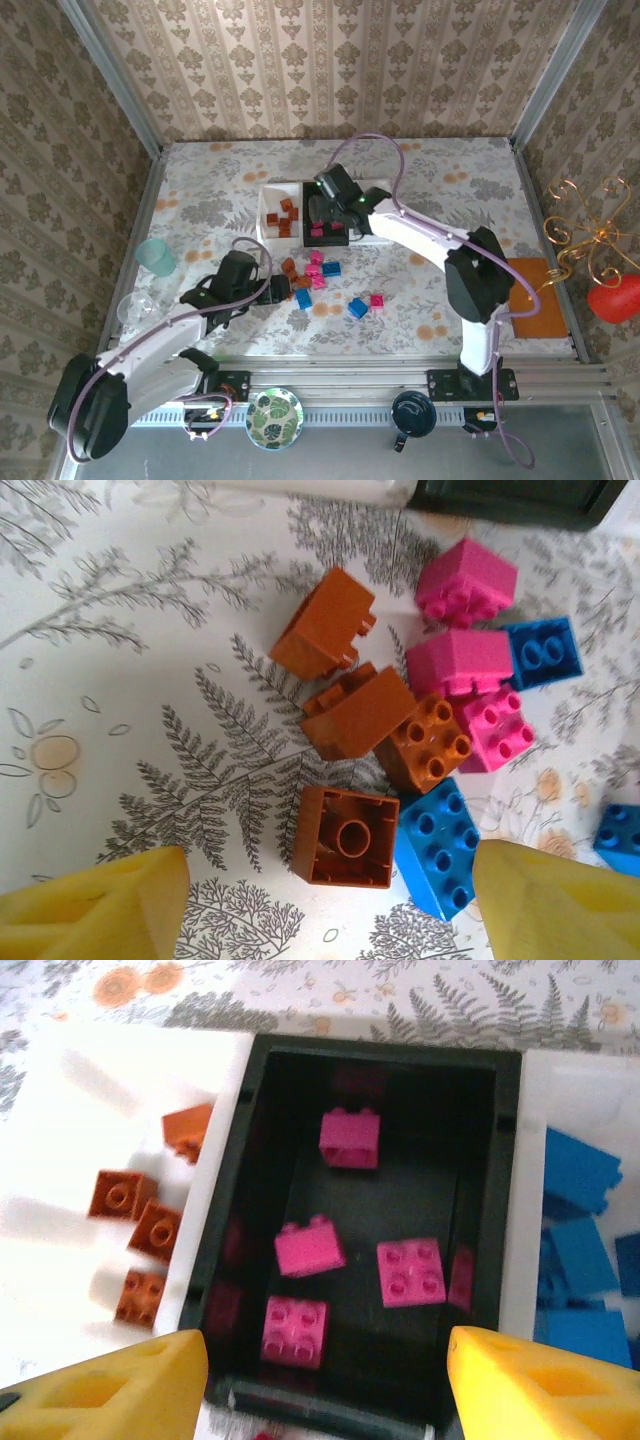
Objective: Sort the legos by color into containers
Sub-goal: Pick up the lego from the center of the table.
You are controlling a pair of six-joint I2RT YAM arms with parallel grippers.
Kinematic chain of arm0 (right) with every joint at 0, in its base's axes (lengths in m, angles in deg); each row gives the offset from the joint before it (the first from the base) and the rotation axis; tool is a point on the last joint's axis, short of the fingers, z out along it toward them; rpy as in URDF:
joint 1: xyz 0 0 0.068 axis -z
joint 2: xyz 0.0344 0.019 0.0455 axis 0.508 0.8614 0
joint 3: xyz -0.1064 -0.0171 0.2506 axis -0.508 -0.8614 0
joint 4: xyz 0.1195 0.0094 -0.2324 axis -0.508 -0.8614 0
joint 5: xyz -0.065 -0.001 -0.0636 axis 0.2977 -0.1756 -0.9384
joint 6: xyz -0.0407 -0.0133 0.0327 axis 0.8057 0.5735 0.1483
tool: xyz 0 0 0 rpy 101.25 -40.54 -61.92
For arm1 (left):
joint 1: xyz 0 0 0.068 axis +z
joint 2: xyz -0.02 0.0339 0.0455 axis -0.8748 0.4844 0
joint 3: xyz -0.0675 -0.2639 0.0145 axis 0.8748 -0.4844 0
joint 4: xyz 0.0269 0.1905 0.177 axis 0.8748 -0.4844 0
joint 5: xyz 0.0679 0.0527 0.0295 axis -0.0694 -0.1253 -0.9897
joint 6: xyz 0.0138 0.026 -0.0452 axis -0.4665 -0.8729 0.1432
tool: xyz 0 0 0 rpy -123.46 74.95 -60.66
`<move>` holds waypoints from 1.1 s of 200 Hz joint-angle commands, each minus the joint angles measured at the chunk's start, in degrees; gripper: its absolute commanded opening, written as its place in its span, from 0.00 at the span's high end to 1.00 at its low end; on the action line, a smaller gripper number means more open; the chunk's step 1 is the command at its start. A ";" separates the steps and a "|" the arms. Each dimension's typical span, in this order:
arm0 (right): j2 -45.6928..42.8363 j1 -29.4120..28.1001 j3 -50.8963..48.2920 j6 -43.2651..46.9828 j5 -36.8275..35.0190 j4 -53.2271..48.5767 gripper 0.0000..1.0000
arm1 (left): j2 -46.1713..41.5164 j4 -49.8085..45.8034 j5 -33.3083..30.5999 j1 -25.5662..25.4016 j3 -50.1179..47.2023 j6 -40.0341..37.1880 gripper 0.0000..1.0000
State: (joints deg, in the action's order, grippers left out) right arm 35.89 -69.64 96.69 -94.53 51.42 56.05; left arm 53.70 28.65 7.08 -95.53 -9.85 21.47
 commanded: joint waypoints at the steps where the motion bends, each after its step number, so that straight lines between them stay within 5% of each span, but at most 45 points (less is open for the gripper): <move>1: -5.50 -1.00 -5.94 -1.78 1.63 3.90 0.34 | 4.66 2.76 -1.21 -1.63 2.79 -2.83 0.26; 21: -8.81 -0.98 -11.56 -3.05 2.65 5.62 0.34 | 9.28 3.84 -3.05 -2.44 4.73 -4.71 0.33; 78: -13.86 -1.04 -17.84 -3.87 1.49 5.70 0.34 | 17.79 4.24 -6.17 -5.83 9.78 -7.62 0.33; 95: -14.74 -1.05 -18.91 -3.98 1.24 5.62 0.34 | 17.43 2.81 -8.48 -6.49 8.95 -6.65 0.38; 141: -15.88 -1.01 -20.90 -4.42 1.14 6.17 0.34 | 9.64 3.80 -10.04 -7.07 1.90 -5.08 0.35; 178: -16.09 -1.05 -20.90 -4.51 0.96 6.04 0.34 | 14.34 5.39 -8.35 -7.07 2.47 -5.48 0.36; 220: -18.35 -1.05 -22.28 -4.38 -0.30 5.69 0.34 | 16.43 3.83 -10.82 -6.73 2.02 -3.00 0.48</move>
State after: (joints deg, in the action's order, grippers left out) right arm 20.44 -70.76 75.62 -97.99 53.13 61.66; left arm 69.94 33.52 -1.79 -102.26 -7.32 16.60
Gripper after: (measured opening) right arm 0.661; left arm 0.552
